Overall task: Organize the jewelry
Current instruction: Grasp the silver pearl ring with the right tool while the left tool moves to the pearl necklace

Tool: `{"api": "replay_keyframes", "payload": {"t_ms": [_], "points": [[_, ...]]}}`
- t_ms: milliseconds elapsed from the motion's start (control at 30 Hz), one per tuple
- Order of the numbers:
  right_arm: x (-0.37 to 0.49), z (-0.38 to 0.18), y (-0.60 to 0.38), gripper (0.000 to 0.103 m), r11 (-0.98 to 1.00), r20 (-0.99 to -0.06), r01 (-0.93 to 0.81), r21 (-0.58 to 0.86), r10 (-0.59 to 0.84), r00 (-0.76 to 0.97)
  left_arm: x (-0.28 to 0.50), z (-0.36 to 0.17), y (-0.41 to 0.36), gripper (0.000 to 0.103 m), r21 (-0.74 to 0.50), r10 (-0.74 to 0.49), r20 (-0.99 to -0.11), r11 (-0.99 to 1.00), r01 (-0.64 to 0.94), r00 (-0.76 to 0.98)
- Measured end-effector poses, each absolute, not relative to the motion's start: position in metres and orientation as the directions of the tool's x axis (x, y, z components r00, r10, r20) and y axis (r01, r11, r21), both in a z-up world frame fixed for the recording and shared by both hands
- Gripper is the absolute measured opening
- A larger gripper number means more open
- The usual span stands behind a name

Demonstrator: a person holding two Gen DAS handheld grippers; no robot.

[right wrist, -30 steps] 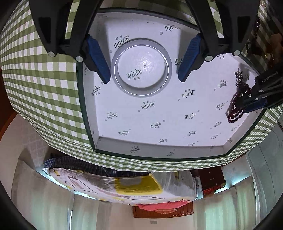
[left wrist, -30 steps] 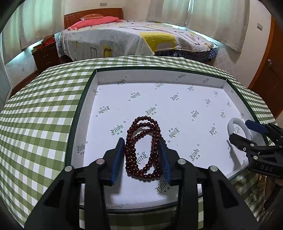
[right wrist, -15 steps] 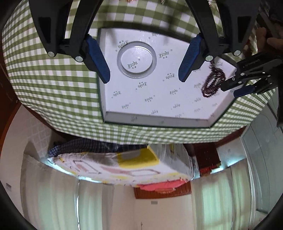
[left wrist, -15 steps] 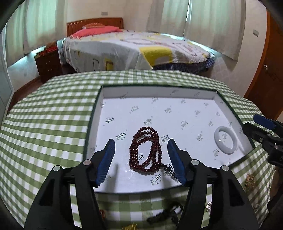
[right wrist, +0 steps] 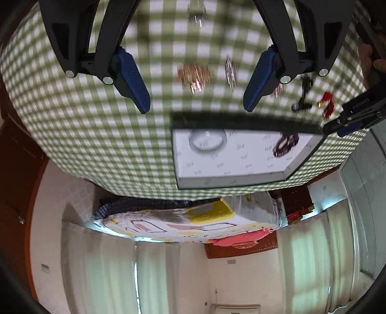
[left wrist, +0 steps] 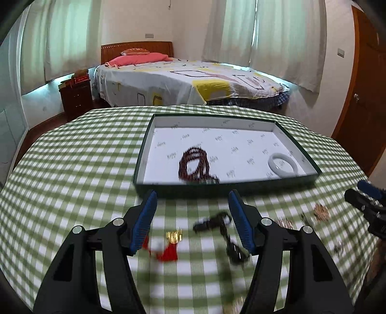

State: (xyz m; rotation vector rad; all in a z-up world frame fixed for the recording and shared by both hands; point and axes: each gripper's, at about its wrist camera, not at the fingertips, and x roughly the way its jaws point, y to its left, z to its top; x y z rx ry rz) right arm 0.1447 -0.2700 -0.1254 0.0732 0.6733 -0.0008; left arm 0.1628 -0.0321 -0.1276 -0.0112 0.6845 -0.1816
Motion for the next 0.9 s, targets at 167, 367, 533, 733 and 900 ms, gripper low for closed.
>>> {"api": "replay_keyframes", "payload": {"t_ms": [167, 367, 533, 733, 900], "points": [[0.113, -0.147, -0.267, 0.076, 0.999, -0.638, 0.024, 0.046, 0.011, 0.77, 0.124, -0.134, -0.026, 0.06, -0.068, -0.162, -0.61, 0.986, 0.152, 0.776], [0.097, -0.17, -0.262, 0.057, 0.999, -0.662, -0.009, 0.053, 0.042, 0.748, 0.096, -0.147, -0.023, 0.06, -0.079, -0.162, -0.628, 0.986, 0.144, 0.761], [0.095, -0.176, -0.262, 0.052, 0.998, -0.662, -0.019, 0.059, 0.053, 0.747, 0.084, -0.156, -0.026, 0.06, -0.088, -0.174, -0.643, 0.984, 0.153, 0.746], [0.092, -0.186, -0.263, 0.03, 0.997, -0.683, -0.024, 0.073, 0.067, 0.727, 0.075, -0.157, -0.034, 0.06, -0.095, -0.2, -0.641, 0.979, 0.181, 0.741], [0.089, -0.186, -0.266, 0.023, 0.997, -0.68, -0.015, 0.077, 0.063, 0.731, 0.069, -0.159, -0.042, 0.06, -0.096, -0.221, -0.65, 0.973, 0.21, 0.727]]}}
